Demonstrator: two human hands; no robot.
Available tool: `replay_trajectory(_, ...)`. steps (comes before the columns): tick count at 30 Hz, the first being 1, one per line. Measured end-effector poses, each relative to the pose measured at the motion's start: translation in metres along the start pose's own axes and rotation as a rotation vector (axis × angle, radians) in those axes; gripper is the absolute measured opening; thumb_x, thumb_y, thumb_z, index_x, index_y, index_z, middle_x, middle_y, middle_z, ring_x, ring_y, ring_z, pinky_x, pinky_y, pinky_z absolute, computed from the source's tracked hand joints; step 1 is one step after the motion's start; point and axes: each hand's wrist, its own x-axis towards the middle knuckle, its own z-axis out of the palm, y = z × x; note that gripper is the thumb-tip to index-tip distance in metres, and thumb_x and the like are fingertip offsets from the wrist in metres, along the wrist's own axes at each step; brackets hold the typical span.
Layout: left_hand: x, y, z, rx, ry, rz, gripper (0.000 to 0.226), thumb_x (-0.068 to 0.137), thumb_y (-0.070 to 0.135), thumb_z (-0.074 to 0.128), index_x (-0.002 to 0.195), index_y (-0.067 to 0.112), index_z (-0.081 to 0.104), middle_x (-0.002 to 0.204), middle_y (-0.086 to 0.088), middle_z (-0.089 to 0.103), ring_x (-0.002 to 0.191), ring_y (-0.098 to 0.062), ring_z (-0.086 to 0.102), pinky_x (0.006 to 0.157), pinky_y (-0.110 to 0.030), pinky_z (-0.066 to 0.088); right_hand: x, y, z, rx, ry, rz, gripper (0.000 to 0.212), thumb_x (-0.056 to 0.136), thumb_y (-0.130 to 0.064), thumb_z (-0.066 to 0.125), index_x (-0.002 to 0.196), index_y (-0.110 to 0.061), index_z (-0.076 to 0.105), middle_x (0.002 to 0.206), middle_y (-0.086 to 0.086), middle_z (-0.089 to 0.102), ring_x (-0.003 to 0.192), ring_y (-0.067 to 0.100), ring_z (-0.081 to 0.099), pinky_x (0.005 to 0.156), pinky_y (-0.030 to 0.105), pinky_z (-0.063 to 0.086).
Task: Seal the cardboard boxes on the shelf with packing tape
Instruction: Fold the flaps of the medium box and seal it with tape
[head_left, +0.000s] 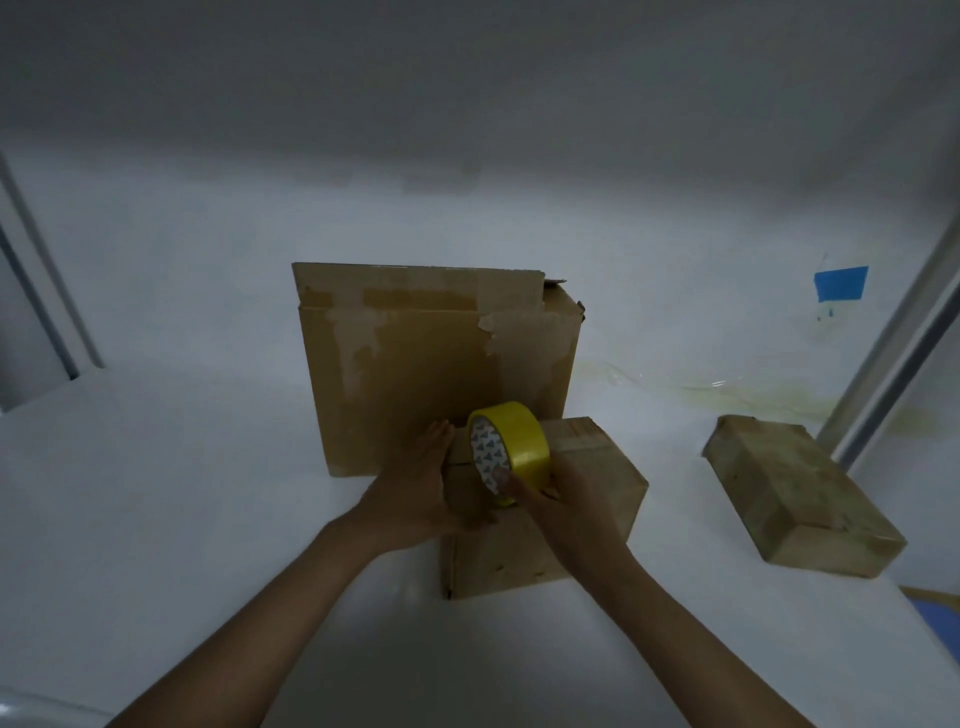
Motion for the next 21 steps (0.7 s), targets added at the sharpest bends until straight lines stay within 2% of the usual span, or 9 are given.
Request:
replay_trajectory(3, 0.005, -0.005, 0.004, 0.173, 0.054, 0.014, 0.154, 0.042, 0.096, 0.060, 0.159, 0.016, 0.000, 0.166, 0.003, 0.004, 0.152, -0.014, 0.008, 0.121, -0.030, 0.017, 0.004, 0.000, -0.002, -0.015, -0.017, -0.023, 0.030, 0.083, -0.046, 0.070, 0.070, -0.022, 0.056, 0.059, -0.004, 0.054, 0.056, 0.006, 0.051, 0.056, 0.021, 0.036)
replay_trajectory(5, 0.007, -0.007, 0.009, 0.336, 0.121, 0.062, 0.141, 0.057, 0.083, 0.070, 0.159, 0.013, 0.003, 0.166, -0.001, 0.008, 0.152, -0.019, 0.013, 0.120, -0.034, 0.018, 0.005, -0.002, -0.002, -0.020, -0.059, -0.020, 0.033, 0.081, -0.054, 0.069, 0.075, -0.023, 0.062, 0.066, -0.001, 0.063, 0.063, 0.009, 0.060, 0.062, 0.029, 0.045)
replay_trajectory(7, 0.008, -0.008, 0.011, 0.412, 0.149, 0.079, 0.138, 0.058, 0.087, 0.061, 0.158, 0.010, 0.006, 0.165, -0.004, 0.011, 0.151, -0.022, 0.017, 0.120, -0.034, 0.018, 0.002, -0.006, -0.003, 0.000, -0.108, -0.024, 0.048, 0.077, -0.065, 0.064, 0.079, -0.017, 0.065, 0.071, 0.002, 0.068, 0.068, 0.015, 0.064, 0.070, 0.038, 0.050)
replay_trajectory(8, 0.009, -0.009, 0.010, 0.425, 0.158, 0.088, 0.140, 0.054, 0.091, 0.052, 0.158, 0.009, 0.008, 0.165, -0.006, 0.014, 0.151, -0.024, 0.020, 0.119, -0.034, 0.020, 0.001, -0.008, -0.004, 0.013, -0.126, -0.023, 0.051, 0.078, -0.066, 0.062, 0.075, -0.015, 0.064, 0.065, 0.000, 0.066, 0.061, 0.013, 0.061, 0.066, 0.038, 0.048)
replay_trajectory(10, 0.010, -0.011, 0.010, 0.442, 0.156, 0.092, 0.143, 0.051, 0.094, 0.051, 0.158, 0.009, 0.010, 0.165, -0.005, 0.017, 0.150, -0.023, 0.023, 0.119, -0.036, 0.023, -0.001, -0.010, -0.006, 0.010, -0.131, -0.009, 0.049, 0.085, -0.059, 0.060, 0.061, -0.017, 0.052, 0.048, -0.007, 0.047, 0.048, 0.006, 0.044, 0.057, 0.032, 0.036)
replay_trajectory(12, 0.011, -0.014, 0.011, 0.462, 0.151, 0.079, 0.144, 0.050, 0.092, 0.058, 0.159, 0.010, 0.009, 0.165, -0.003, 0.015, 0.150, -0.021, 0.021, 0.118, -0.037, 0.024, -0.002, -0.014, -0.008, -0.023, -0.092, -0.019, 0.052, 0.085, -0.059, 0.058, 0.057, -0.018, 0.044, 0.046, -0.007, 0.037, 0.047, 0.007, 0.037, 0.055, 0.028, 0.031)
replay_trajectory(16, 0.010, -0.007, 0.007, 0.465, 0.100, 0.026, 0.152, 0.037, 0.097, 0.031, 0.159, 0.012, 0.000, 0.166, -0.002, 0.006, 0.151, -0.019, 0.017, 0.119, -0.037, 0.026, -0.016, -0.017, -0.010, -0.096, 0.002, 0.007, 0.054, 0.087, -0.054, 0.060, 0.058, -0.009, 0.053, 0.052, -0.001, 0.043, 0.050, 0.008, 0.041, 0.049, 0.018, 0.031)
replay_trajectory(18, 0.012, -0.005, 0.003, 0.419, 0.079, 0.012, 0.158, 0.032, 0.100, 0.032, 0.158, 0.011, 0.000, 0.166, -0.003, 0.006, 0.150, -0.020, 0.019, 0.118, -0.040, 0.029, -0.031, -0.011, -0.008, -0.068, -0.057, 0.087, 0.053, 0.086, -0.051, 0.063, 0.064, -0.003, 0.056, 0.056, 0.003, 0.045, 0.050, 0.009, 0.041, 0.046, 0.016, 0.031)
replay_trajectory(21, 0.012, -0.001, 0.000, 0.412, 0.054, 0.017, 0.153, 0.035, 0.093, 0.037, 0.158, 0.009, 0.002, 0.165, -0.005, 0.007, 0.148, -0.024, 0.024, 0.114, -0.042, 0.035, -0.051, 0.002, -0.002, -0.162, -0.112, 0.092, 0.053, 0.084, -0.059, 0.061, 0.063, -0.013, 0.046, 0.059, 0.004, 0.043, 0.054, 0.012, 0.044, 0.052, 0.024, 0.030)
